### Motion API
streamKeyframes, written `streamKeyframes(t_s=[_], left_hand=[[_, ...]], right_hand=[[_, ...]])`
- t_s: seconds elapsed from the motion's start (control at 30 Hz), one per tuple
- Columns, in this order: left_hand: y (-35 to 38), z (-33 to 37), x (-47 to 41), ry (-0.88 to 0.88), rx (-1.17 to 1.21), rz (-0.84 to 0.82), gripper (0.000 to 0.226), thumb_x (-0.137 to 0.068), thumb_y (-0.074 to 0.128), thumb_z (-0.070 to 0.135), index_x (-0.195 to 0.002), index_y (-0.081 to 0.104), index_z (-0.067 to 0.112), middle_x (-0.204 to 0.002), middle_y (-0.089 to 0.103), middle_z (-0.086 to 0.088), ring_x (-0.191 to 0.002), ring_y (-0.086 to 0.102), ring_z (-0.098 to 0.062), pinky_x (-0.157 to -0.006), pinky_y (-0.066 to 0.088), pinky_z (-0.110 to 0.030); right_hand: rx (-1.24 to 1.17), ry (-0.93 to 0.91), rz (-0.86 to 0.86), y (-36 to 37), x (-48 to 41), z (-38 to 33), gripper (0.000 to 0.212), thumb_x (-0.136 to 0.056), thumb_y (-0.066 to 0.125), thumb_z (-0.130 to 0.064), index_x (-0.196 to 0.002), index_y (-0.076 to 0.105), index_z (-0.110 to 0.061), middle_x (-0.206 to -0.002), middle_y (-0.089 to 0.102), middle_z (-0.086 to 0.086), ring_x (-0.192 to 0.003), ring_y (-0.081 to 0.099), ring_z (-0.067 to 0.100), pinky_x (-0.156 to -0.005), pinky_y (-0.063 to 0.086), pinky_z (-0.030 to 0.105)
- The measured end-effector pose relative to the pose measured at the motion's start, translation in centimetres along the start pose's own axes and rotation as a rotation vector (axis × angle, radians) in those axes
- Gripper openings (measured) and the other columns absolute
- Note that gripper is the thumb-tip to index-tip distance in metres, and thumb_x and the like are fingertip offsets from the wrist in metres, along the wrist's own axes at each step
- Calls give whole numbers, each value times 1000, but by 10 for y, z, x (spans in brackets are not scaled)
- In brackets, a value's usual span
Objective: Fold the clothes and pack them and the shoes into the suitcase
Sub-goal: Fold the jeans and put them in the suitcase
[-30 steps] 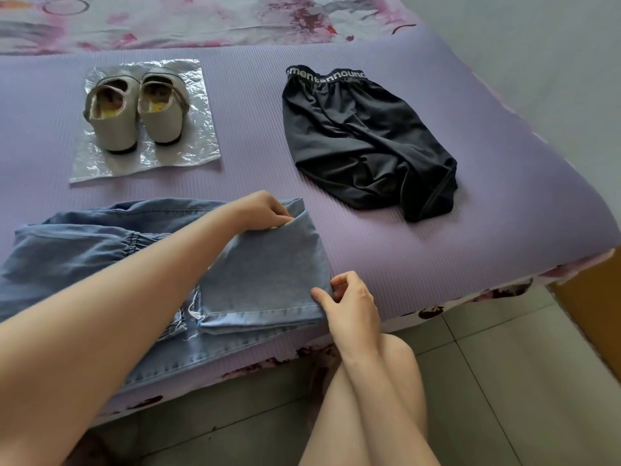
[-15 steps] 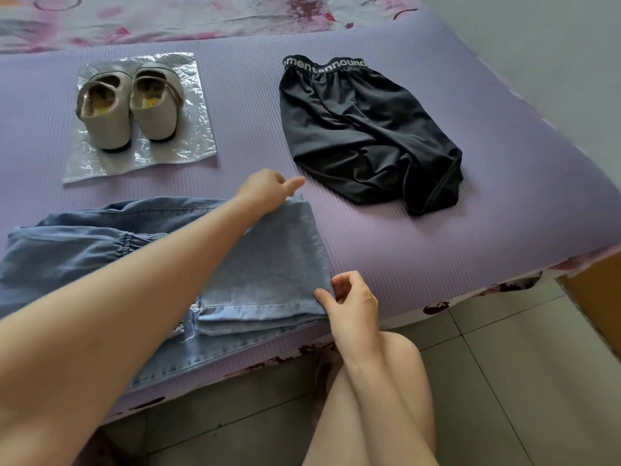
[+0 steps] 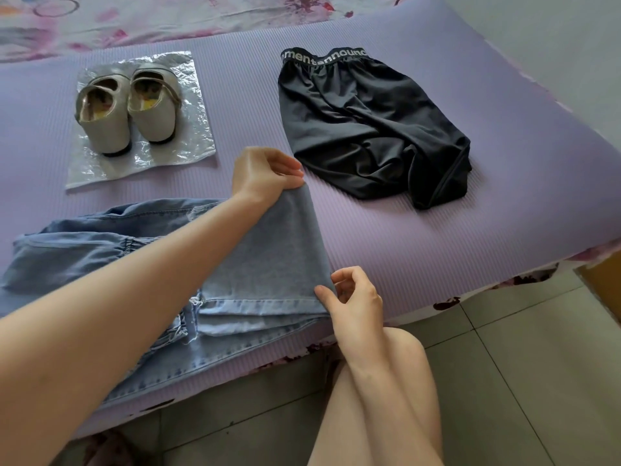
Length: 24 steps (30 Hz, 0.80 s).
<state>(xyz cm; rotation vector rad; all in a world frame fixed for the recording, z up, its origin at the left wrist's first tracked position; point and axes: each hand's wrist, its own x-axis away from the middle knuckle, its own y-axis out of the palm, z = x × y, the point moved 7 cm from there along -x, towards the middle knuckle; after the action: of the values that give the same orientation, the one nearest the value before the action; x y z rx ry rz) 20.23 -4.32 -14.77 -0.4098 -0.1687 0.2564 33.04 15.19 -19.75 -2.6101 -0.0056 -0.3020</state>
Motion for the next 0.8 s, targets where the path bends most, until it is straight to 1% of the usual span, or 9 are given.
streamKeyframes(t_s=[0.07,0.17,0.23,0.3,0.37,0.47,0.53,0.63,0.8], left_hand=[[2,-2,4,-1,55,-28,23,-70,72,-9,-87,69,6,-77,69,-2,-61,64,2,-70,52,-13],[6,-19,2,-144,14,-132,27,-74,67,-12,-93,68,7,-93,71,-12,-75,65,-9,-83,52,-26],[3,-16,-4,-157,-198,-142,18,-80,69,5,-97,71,8,-100,70,-13,-87,63,-17,-82,49,-25],[-2,1,-12,-93,-452,-126,23,-85,67,29,-98,72,10,-94,69,-9,-91,60,-19,-76,42,-24],[-1,12,-18,-87,-563,-176,37,-88,59,43,-97,73,10,-84,64,-6,-85,55,-17,-76,41,-26],[2,16,-23,-124,-633,-227,44,-85,62,46,-96,71,4,-67,59,-4,-62,55,-19,-75,50,-30],[2,13,-20,-154,-699,-264,48,-81,68,46,-97,68,2,-71,61,-9,-60,57,-22,-72,52,-31],[-3,13,-15,-176,-697,-272,50,-78,72,41,-105,64,0,-82,64,-13,-72,62,-28,-68,54,-33],[1,12,-5,-232,-617,-356,50,-84,67,38,-113,63,-3,-90,64,-12,-60,56,-17,-53,52,-22]], right_hand=[[-16,8,-17,2,1,-1,21,-84,71,-22,-93,53,-19,-81,53,-13,-74,50,-2,-60,38,1],[-21,-1,-12,3,2,0,21,-82,72,-21,-92,54,-18,-80,55,-11,-72,51,0,-62,39,4],[-20,3,-15,4,2,0,21,-82,73,-22,-91,54,-19,-81,56,-10,-73,51,1,-62,40,5],[-21,3,-24,5,2,1,20,-83,72,-22,-91,54,-19,-81,57,-10,-73,52,1,-61,41,5],[-15,1,-23,5,1,1,19,-83,72,-22,-89,54,-19,-81,57,-10,-73,53,1,-58,41,7],[-7,-3,-17,7,-2,0,18,-83,71,-21,-87,54,-19,-78,56,-12,-72,52,0,-57,40,9],[-17,-1,-16,8,-3,1,17,-83,71,-21,-85,53,-19,-77,56,-13,-71,52,0,-57,40,9],[-19,-1,-22,8,-2,0,17,-84,70,-21,-86,53,-20,-77,56,-13,-70,52,0,-58,40,7],[-29,-6,-20,10,-1,-2,17,-84,70,-20,-87,53,-20,-78,56,-12,-71,52,0,-59,41,7]])
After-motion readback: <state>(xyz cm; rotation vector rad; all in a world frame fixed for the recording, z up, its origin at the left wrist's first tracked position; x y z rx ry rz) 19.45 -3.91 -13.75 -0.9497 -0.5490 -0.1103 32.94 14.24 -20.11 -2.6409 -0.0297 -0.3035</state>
